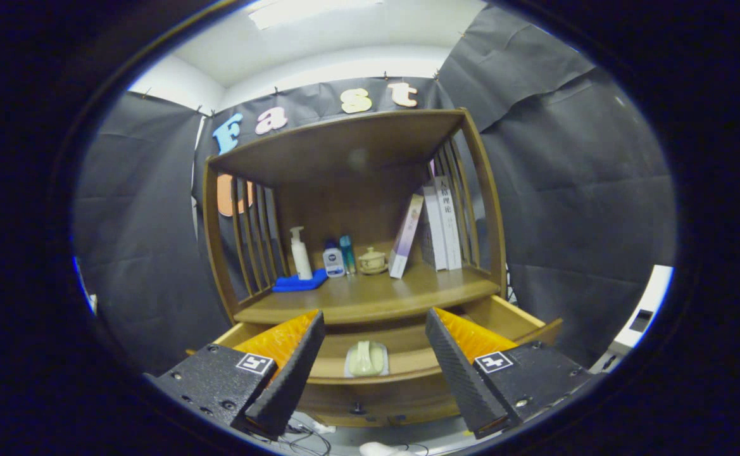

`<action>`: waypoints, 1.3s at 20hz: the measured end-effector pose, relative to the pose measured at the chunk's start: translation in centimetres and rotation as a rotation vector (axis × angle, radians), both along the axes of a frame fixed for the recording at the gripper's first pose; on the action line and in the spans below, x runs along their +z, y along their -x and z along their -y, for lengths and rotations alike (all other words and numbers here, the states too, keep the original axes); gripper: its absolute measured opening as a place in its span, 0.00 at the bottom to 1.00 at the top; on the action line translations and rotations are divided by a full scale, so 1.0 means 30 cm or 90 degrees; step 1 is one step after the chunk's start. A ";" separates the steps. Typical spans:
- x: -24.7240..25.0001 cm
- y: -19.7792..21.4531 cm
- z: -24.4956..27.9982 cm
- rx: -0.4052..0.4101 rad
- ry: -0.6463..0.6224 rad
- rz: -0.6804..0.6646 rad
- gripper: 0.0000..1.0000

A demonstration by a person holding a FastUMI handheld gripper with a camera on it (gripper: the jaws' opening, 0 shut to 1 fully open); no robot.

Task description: Pull open the drawer, take out the items inside it, and place them on the countertop above the cabinet.

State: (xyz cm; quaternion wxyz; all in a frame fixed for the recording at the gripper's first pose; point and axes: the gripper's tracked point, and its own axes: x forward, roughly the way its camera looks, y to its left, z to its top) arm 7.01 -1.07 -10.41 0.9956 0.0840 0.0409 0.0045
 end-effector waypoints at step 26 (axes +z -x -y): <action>-0.356 -0.474 -0.163 0.067 0.094 -0.504 0.83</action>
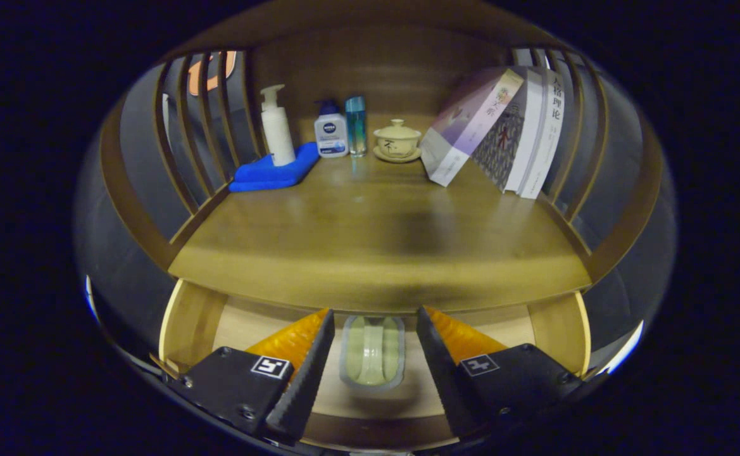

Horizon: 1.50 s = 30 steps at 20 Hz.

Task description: Pull open the drawer, take out the items inside it, and place them on the countertop above the cabinet.

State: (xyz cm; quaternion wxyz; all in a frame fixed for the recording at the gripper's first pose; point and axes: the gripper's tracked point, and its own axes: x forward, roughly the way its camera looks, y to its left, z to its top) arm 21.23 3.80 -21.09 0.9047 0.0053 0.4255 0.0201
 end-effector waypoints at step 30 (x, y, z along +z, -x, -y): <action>-0.099 0.150 0.032 -0.036 -0.042 -0.166 0.24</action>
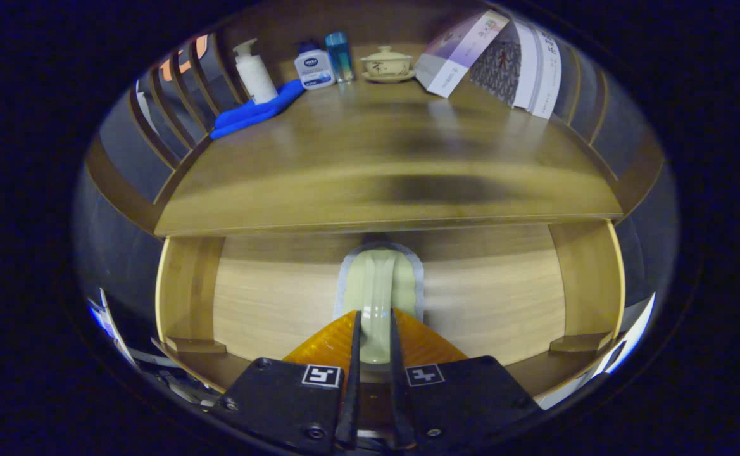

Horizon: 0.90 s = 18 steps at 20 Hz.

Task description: Pull open the drawer, take out the items inside it, and place them on the countertop above the cabinet.

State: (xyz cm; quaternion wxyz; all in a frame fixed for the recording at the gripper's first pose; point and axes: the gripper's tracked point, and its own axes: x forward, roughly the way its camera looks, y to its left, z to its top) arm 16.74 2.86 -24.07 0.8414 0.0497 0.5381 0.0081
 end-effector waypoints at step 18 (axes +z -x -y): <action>0.406 -0.060 -0.009 0.008 -0.037 0.107 0.24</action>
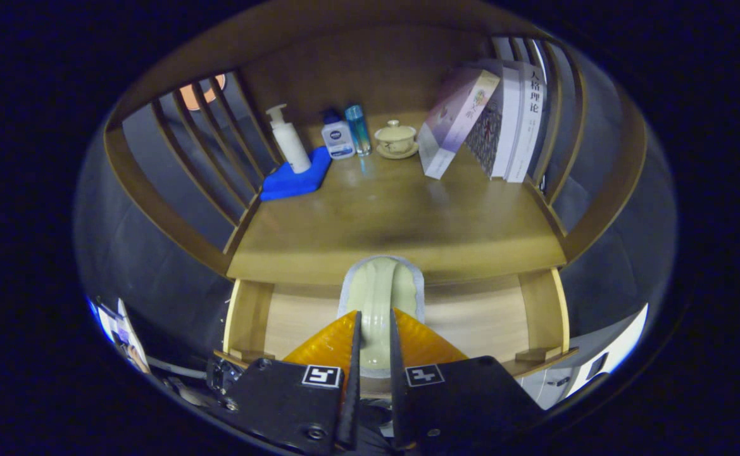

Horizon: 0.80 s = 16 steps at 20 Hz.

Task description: Pull open the drawer, take out the items inside it, and place them on the countertop above the cabinet.

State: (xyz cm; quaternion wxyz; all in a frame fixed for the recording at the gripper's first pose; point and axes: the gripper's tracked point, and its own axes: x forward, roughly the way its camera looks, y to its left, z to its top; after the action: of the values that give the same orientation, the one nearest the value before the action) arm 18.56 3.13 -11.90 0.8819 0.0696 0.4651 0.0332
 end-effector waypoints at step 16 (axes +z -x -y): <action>-0.114 -0.351 -0.020 -0.013 -0.011 -0.002 0.24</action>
State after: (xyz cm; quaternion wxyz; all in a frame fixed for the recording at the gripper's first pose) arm 29.07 3.74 -15.32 0.8808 0.0818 0.4655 0.0278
